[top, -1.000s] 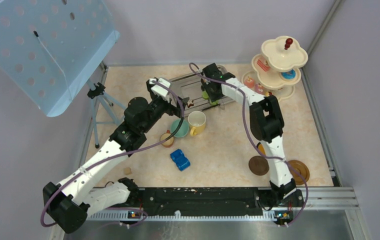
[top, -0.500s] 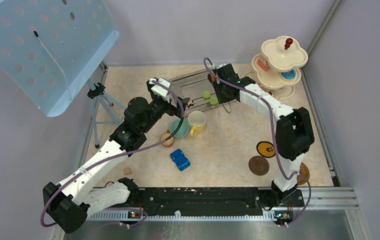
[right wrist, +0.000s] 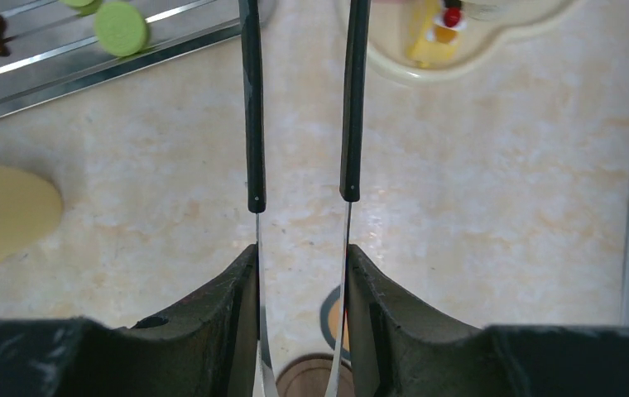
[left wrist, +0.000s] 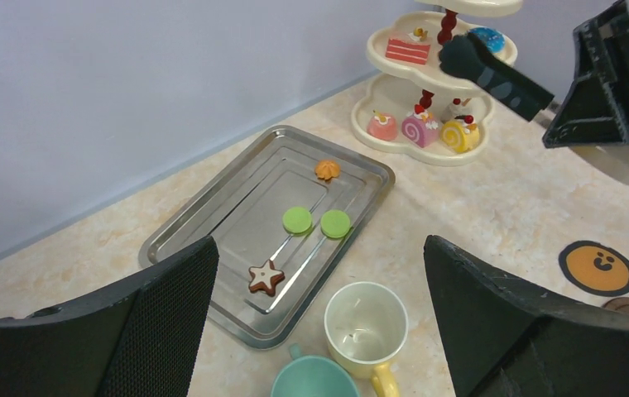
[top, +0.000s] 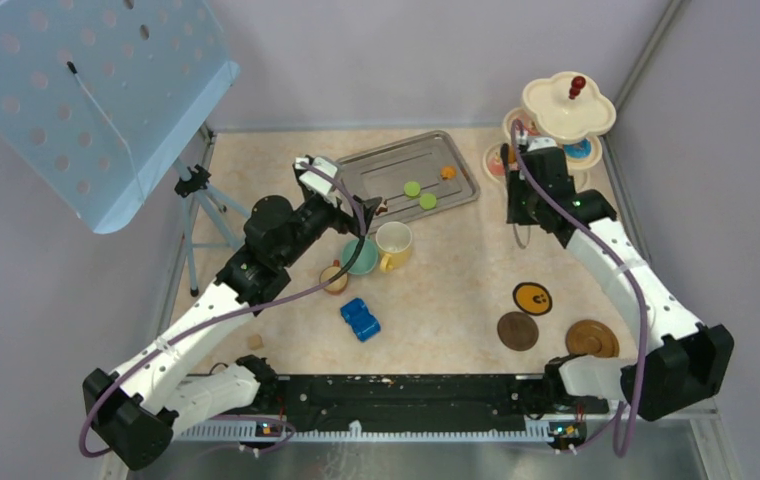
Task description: Serve the afternoon tea
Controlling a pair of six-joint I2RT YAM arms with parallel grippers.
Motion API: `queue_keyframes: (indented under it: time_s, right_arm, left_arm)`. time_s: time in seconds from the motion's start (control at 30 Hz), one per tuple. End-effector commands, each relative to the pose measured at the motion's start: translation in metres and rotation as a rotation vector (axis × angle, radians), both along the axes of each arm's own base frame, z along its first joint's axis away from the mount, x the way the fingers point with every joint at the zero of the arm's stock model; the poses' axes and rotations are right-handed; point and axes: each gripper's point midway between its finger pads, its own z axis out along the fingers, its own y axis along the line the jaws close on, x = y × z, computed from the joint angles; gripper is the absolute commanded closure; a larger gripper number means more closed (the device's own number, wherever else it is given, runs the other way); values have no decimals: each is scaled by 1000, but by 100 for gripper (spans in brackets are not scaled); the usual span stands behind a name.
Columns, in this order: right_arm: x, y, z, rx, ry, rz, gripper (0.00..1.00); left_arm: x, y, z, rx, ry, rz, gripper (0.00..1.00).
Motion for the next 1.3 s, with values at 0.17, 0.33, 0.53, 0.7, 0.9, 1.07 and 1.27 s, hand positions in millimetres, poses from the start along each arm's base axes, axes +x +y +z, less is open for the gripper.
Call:
queue_keyframes:
  time_s: [0.17,0.33,0.53,0.7,0.9,1.07,1.27]
  right_arm:
    - [3,-67,9,-59,-26,-233,86]
    - [17,-83,5,-75,-29,-288,85]
    - [30,-89,4,-69,-37,-294,85]
    - [31,-70,6,-5,-42,-188,85]
    - [17,-25,32,179,-106,25,85]
    - [13,-4,76,292,-184,100,85]
    - [30,-12,117,266,-253,53,85]
  left_arm:
    - [-5,-3,14,-47,-37,-21,1]
    - [-4,-3,12,-46,-34,-24,1]
    - [-4,-3,11,-43,-31,-20,1]
    - [-2,-2,9,-37,-31,-9,1]
    - [-2,-6,7,-36,-20,-26,1]
    - [-2,-7,7,-39,-19,-30,1]
    - [-1,-6,7,-36,-19,-22,1]
